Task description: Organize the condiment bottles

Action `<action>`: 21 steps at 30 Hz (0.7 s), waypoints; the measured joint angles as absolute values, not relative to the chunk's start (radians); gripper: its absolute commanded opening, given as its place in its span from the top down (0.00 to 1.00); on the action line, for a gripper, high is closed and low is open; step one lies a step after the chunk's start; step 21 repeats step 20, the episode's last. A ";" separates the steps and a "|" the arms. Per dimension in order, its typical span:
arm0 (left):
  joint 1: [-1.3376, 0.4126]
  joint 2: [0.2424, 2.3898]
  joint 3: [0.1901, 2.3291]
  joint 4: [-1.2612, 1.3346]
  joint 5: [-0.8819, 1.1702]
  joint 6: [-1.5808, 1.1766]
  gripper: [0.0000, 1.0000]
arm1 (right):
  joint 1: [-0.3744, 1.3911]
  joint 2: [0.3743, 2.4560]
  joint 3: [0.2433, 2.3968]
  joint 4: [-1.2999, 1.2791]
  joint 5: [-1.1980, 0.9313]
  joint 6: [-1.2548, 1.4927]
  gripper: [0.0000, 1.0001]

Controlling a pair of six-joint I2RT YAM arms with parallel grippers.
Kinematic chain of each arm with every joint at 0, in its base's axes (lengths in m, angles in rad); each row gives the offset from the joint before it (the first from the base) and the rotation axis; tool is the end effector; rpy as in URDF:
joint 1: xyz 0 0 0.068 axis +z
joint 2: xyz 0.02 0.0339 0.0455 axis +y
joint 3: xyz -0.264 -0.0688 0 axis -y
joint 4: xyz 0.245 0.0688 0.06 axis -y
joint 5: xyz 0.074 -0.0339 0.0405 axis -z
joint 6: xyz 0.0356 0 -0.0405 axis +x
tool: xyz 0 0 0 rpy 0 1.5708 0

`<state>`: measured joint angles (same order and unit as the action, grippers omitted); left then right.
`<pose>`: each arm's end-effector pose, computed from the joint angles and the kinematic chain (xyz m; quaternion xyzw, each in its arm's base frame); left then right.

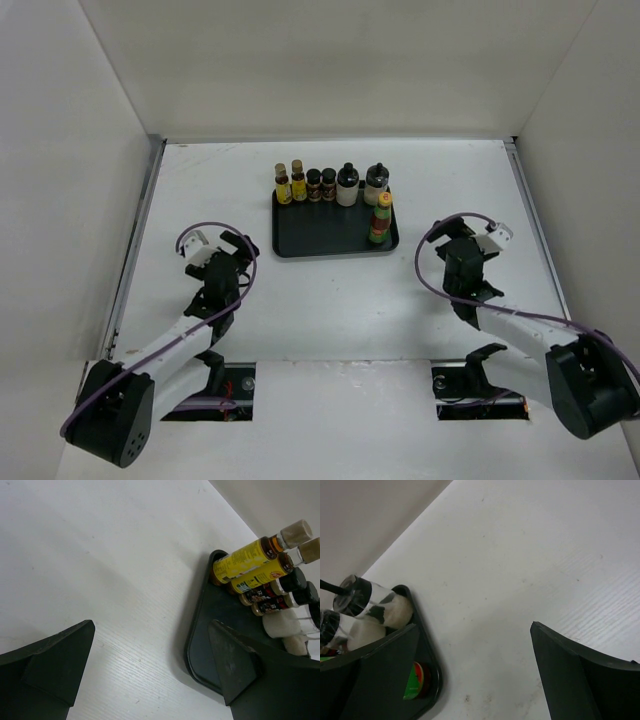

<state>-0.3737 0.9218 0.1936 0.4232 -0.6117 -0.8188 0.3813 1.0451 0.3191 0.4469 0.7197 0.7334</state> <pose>0.1765 -0.0473 0.1746 -0.3434 0.7106 -0.1158 0.6030 0.2013 0.0554 0.1963 0.3396 0.6988 0.0593 0.6268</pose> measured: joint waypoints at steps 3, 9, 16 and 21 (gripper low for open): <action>-0.373 0.948 0.194 0.424 -0.619 -0.819 0.00 | 0.379 1.116 0.319 0.493 0.670 0.745 0.00; -0.360 1.011 0.194 0.424 -0.622 -0.819 0.00 | 0.379 1.194 0.321 0.521 0.570 0.753 0.00; -0.348 1.044 0.203 0.431 -0.625 -0.819 0.00 | 0.379 1.187 0.325 0.548 0.537 0.755 0.00; -0.347 1.054 0.207 0.430 -0.626 -0.819 0.00 | 0.379 1.176 0.326 0.554 0.530 0.754 0.00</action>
